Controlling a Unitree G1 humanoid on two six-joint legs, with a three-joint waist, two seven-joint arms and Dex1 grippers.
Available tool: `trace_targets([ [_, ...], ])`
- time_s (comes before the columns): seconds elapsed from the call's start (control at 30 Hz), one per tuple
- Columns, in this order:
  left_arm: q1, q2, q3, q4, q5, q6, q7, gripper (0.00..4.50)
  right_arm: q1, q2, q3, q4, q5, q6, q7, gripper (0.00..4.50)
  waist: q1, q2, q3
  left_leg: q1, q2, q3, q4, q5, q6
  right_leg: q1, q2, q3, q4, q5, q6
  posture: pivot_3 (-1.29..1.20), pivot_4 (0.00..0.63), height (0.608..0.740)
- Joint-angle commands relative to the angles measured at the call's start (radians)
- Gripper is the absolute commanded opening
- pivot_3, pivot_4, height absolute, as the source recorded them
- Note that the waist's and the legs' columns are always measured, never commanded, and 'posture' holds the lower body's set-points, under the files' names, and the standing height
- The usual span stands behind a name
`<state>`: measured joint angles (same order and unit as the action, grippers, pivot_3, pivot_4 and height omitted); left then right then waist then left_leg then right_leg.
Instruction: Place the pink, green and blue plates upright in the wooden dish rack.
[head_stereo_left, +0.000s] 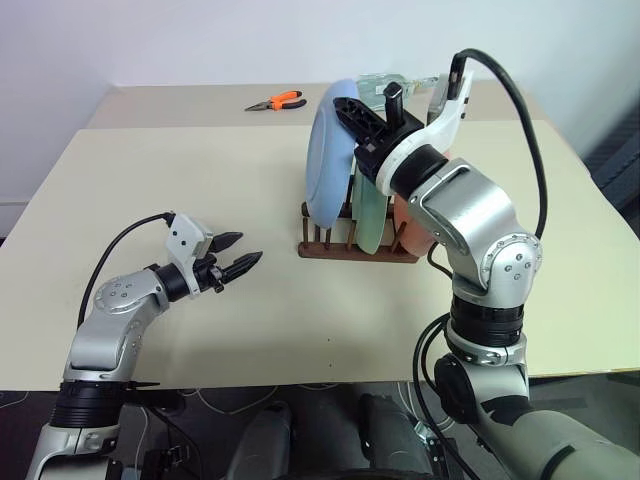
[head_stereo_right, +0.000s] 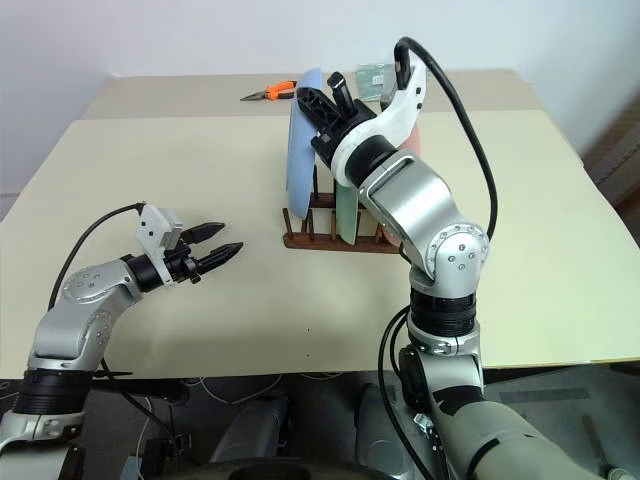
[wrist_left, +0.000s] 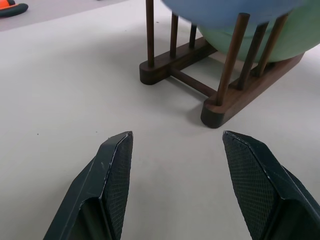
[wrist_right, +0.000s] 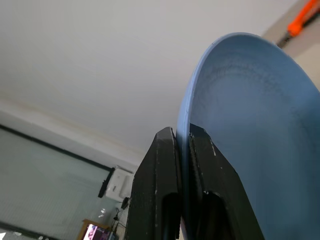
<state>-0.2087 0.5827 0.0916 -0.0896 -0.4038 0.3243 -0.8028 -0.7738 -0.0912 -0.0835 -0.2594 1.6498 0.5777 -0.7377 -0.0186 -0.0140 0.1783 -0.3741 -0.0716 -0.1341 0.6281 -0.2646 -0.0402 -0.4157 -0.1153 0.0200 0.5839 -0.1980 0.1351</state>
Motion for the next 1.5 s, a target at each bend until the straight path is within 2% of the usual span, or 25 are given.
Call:
trace_targets([
  [0.03, -0.006, -0.002, 0.0, -0.042, 0.001, -0.002, 0.005, 2.94, -0.029, 0.005, 0.001, 0.033, -0.05, 0.005, 0.021, 0.35, 0.0, 0.0, 0.0, 0.0, 0.0, 0.0, 0.0, 0.0, 0.0, 0.0, 0.0, 0.0, 0.0, 0.0, 0.0, 0.0, 0.15, 0.74],
  [0.1, -0.002, -0.004, 0.0, -0.05, 0.0, 0.002, 0.009, 2.94, -0.047, -0.016, 0.009, 0.048, -0.107, 0.024, 0.064, 1.04, 0.0, 0.0, 0.0, 0.0, 0.0, 0.0, 0.0, 0.0, 0.0, 0.0, 0.0, 0.0, 0.0, 0.0, 0.0, 0.0, 0.15, 0.74],
  [0.2, 0.002, -0.006, -0.001, -0.063, -0.001, 0.01, 0.015, 2.94, -0.091, -0.078, 0.032, 0.011, -0.198, 0.071, 0.186, 2.57, 0.0, 0.001, 0.001, -0.001, 0.0, 0.001, 0.0, 0.0, 0.0, -0.001, 0.0, 0.0, 0.0, 0.0, 0.0, 0.0, 0.15, 0.74],
  [0.27, 0.005, -0.01, -0.002, -0.074, -0.002, 0.017, 0.02, 2.94, -0.12, -0.156, 0.045, -0.049, -0.259, 0.105, 0.325, 3.64, 0.001, 0.001, 0.001, -0.001, 0.0, 0.001, 0.0, 0.0, 0.0, -0.001, 0.0, 0.0, 0.0, 0.0, 0.0, 0.0, 0.15, 0.74],
  [0.3, 0.007, -0.012, -0.004, -0.078, -0.002, 0.02, 0.021, 2.94, -0.127, -0.212, 0.048, -0.089, -0.294, 0.118, 0.403, 4.02, 0.002, 0.001, 0.001, -0.001, 0.0, 0.001, 0.0, 0.0, 0.0, -0.001, 0.0, 0.0, 0.0, 0.0, 0.0, 0.0, 0.15, 0.74],
  [0.4, 0.007, -0.022, -0.017, -0.083, 0.002, 0.022, 0.026, 2.94, -0.097, -0.418, 0.002, -0.2, -0.377, 0.143, 0.637, 4.02, 0.009, 0.0, 0.0, -0.002, 0.0, 0.0, 0.0, 0.0, 0.0, 0.0, 0.0, -0.001, -0.002, 0.0, 0.001, 0.0, 0.15, 0.74],
  [0.47, 0.004, -0.026, -0.023, -0.08, 0.005, 0.021, 0.028, 2.94, -0.022, -0.554, -0.073, -0.246, -0.409, 0.144, 0.769, 4.02, 0.01, -0.001, 0.0, -0.001, 0.0, 0.0, 0.001, 0.0, 0.0, 0.002, 0.0, -0.001, -0.005, -0.001, 0.0, 0.0, 0.15, 0.74],
  [0.6, -0.005, -0.023, -0.034, -0.063, 0.01, 0.013, 0.019, 2.94, 0.229, -0.768, -0.296, -0.218, -0.456, 0.17, 0.929, 4.02, 0.013, -0.003, -0.001, -0.001, 0.0, 0.001, 0.002, 0.0, 0.001, 0.005, -0.002, -0.001, -0.006, -0.004, 0.001, 0.0, 0.15, 0.74],
  [0.67, -0.009, -0.015, -0.042, -0.057, 0.005, 0.015, -0.003, 2.94, 0.428, -0.885, -0.367, -0.284, -0.544, 0.186, 1.079, 3.51, 0.022, -0.002, 0.0, -0.002, 0.0, 0.001, 0.002, -0.001, 0.001, 0.005, -0.003, -0.001, -0.006, -0.005, 0.002, 0.0, 0.15, 0.74],
  [0.73, -0.015, -0.009, -0.052, -0.057, -0.004, 0.02, -0.028, 2.94, 0.564, -0.958, -0.402, -0.358, -0.577, 0.199, 1.18, 2.72, 0.02, 0.001, 0.001, -0.001, 0.0, 0.003, 0.001, -0.001, 0.001, 0.004, -0.003, -0.001, -0.006, -0.005, 0.002, 0.0, 0.15, 0.74],
  [0.8, -0.026, -0.006, -0.083, -0.072, -0.016, 0.037, -0.066, 2.94, 0.651, -0.983, -0.405, -0.428, -0.598, 0.201, 1.226, 1.78, 0.012, 0.002, 0.0, 0.0, 0.001, 0.005, 0.001, -0.001, 0.001, 0.003, -0.002, 0.001, -0.005, -0.005, 0.002, 0.0, 0.15, 0.74],
  [0.9, -0.039, -0.011, -0.173, -0.154, -0.041, 0.081, -0.138, 2.94, 0.756, -1.008, -0.325, -0.556, -0.711, 0.201, 1.225, 0.29, 0.011, 0.0, 0.0, 0.0, 0.001, 0.005, 0.002, -0.001, 0.001, 0.004, -0.002, 0.0, -0.006, -0.005, 0.002, 0.0, 0.15, 0.74],
  [0.93, -0.043, -0.017, -0.191, -0.175, -0.043, 0.09, -0.144, 2.94, 0.763, -1.01, -0.298, -0.568, -0.753, 0.195, 1.214, 0.02, 0.011, 0.0, 0.0, 0.0, 0.001, 0.005, 0.003, -0.001, 0.001, 0.004, -0.003, 0.0, -0.006, -0.005, 0.002, 0.0, 0.15, 0.74],
  [1.07, -0.069, -0.067, -0.253, -0.27, -0.07, 0.135, -0.135, 2.94, 0.711, -1.016, -0.126, -0.574, -0.932, 0.203, 1.152, 0.02, 0.016, -0.002, 0.001, -0.002, 0.001, 0.005, 0.004, -0.001, 0.001, 0.004, -0.005, 0.0, -0.009, -0.005, 0.002, 0.0, 0.15, 0.74],
  [1.23, -0.071, -0.092, -0.282, -0.305, -0.072, 0.162, -0.118, 2.94, 0.636, -0.997, 0.029, -0.531, -1.105, 0.214, 1.128, 0.02, 0.029, -0.002, 0.001, -0.002, 0.001, 0.005, 0.002, -0.001, 0.001, 0.003, -0.004, 0.0, -0.009, -0.005, 0.001, 0.0, 0.15, 0.74],
  [1.5, -0.059, -0.092, -0.28, -0.321, -0.071, 0.171, -0.104, 2.94, 0.52, -0.931, 0.122, -0.45, -1.247, 0.22, 1.133, 0.02, 0.033, -0.004, 0.003, -0.003, 0.0, 0.004, 0.003, -0.001, 0.001, 0.004, -0.004, -0.001, -0.009, -0.005, 0.001, 0.0, 0.15, 0.74],
])
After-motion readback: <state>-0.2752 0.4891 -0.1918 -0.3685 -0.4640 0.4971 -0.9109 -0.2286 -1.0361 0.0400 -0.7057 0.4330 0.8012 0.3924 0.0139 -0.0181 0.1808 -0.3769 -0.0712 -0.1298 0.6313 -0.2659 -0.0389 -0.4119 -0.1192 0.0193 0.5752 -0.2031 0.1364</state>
